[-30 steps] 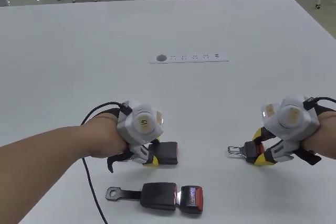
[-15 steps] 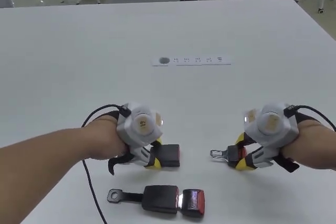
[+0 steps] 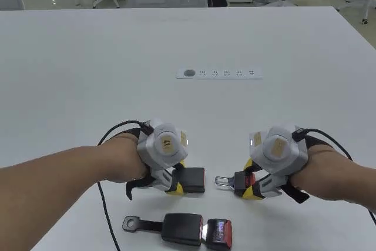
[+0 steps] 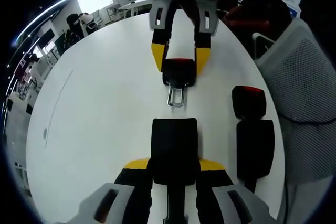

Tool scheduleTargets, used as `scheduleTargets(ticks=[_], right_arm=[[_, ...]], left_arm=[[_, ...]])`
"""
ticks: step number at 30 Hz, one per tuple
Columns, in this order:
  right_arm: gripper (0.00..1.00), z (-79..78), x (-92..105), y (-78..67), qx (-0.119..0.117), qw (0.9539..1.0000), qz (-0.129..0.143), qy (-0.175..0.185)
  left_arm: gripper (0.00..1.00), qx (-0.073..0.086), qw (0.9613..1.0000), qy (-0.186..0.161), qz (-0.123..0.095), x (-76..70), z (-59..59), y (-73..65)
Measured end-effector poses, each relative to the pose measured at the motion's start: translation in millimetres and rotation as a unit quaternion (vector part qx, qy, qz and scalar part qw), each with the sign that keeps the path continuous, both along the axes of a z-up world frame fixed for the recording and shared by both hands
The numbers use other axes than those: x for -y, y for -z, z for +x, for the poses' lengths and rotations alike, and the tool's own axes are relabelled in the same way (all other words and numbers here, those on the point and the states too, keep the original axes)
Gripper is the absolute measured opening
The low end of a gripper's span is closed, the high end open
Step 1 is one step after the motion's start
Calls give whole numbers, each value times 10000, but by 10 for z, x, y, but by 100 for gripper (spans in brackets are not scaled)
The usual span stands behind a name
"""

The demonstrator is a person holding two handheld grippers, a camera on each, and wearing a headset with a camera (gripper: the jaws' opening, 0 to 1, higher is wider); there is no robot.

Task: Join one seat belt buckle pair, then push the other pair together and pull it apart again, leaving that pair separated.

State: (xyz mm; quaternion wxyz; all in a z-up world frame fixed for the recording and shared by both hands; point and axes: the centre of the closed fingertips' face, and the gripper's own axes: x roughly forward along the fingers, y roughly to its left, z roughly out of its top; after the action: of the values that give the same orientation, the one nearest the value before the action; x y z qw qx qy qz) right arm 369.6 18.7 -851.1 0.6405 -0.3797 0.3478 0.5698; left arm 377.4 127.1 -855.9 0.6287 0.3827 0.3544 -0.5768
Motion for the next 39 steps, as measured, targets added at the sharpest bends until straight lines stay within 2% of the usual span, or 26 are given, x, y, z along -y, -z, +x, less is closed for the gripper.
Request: scheduleTargets(ticks=[11,16,23,25,36,39], right_arm=[[32,17,-175,3,25,9996,-162,-233],[32,21,-200,-5,166,9992,-194,-304],[31,19,-325,-13,111,9996,6,-278],[31,22,-328,2,114,9995,-25,-287],[28,20,-349,-4,60,9994,241,-241],[28,31,-371,-1,42,9994,267,-237]], left_arm=[[32,-6,10000,-11,4,-2,3,9],[32,-17,10000,-28,6,-2,3,12],[32,-36,10000,10,15,2,-2,14],[32,-41,10000,16,23,2,-5,13],[32,-96,9999,43,-31,3,-5,20],[32,-109,9999,63,19,4,-7,26]])
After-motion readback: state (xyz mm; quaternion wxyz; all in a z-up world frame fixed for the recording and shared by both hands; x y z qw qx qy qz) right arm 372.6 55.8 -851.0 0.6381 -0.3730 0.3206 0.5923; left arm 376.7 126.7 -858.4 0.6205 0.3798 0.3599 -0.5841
